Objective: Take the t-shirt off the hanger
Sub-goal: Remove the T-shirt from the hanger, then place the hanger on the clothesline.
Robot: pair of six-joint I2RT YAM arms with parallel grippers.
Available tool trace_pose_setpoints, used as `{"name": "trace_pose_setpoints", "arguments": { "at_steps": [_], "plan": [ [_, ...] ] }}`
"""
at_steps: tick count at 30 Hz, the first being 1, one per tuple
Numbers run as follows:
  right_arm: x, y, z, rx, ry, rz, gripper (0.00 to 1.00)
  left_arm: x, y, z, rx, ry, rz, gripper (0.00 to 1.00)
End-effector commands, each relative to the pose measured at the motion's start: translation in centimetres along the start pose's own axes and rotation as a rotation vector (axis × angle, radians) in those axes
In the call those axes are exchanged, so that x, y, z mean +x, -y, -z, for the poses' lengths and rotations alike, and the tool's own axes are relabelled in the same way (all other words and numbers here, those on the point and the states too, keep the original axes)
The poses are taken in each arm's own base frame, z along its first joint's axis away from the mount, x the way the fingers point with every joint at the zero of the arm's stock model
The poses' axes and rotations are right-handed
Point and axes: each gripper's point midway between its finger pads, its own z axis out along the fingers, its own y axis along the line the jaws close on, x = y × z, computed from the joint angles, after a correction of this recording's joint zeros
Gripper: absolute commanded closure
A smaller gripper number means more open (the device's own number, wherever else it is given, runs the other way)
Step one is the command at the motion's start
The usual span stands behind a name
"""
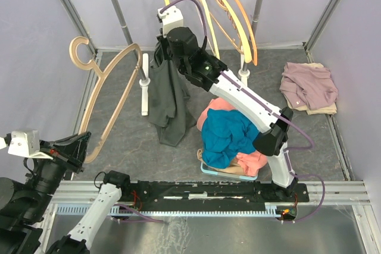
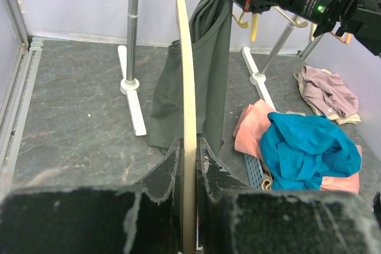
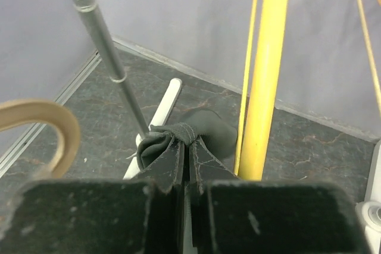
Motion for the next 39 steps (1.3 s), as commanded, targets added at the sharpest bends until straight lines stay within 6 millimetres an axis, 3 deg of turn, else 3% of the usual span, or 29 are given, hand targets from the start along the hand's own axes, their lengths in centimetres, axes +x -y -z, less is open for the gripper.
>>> {"name": "trace_pose_setpoints", "arguments": {
  "at_steps": [1,7,14,21,26,39],
  "plan": [
    [-4.0,1.4,0.2,0.038,0.111,-0.076,0.97,-1.8,0.0,1.5,-0.015,0.081,0.064,0.97],
    [-4.1,0.4,0.8,-0.037,0.108,-0.063,0.98,-1.8,-0.1,0.6,-0.018,0.078,0.054,0.97],
    [-4.0,-0.8,3.2,-0.166,0.098,-0.049,0.99,-1.5,0.3,-2.5,0.006,0.053,0.017,0.97],
    [-5.5,-1.9,7.4,-0.303,0.109,-0.008,0.99,-1.0,0.2,-6.5,0.007,0.015,-0.041,0.97],
    [-6.2,-2.5,10.8,-0.359,0.114,0.072,0.99,-1.8,-0.1,-9.1,-0.019,0.037,-0.065,0.97],
    [-8.6,-1.2,17.8,-0.406,0.156,0.039,0.99,-3.4,-0.6,-16.9,-0.065,0.071,-0.126,0.97]
  ]
}}
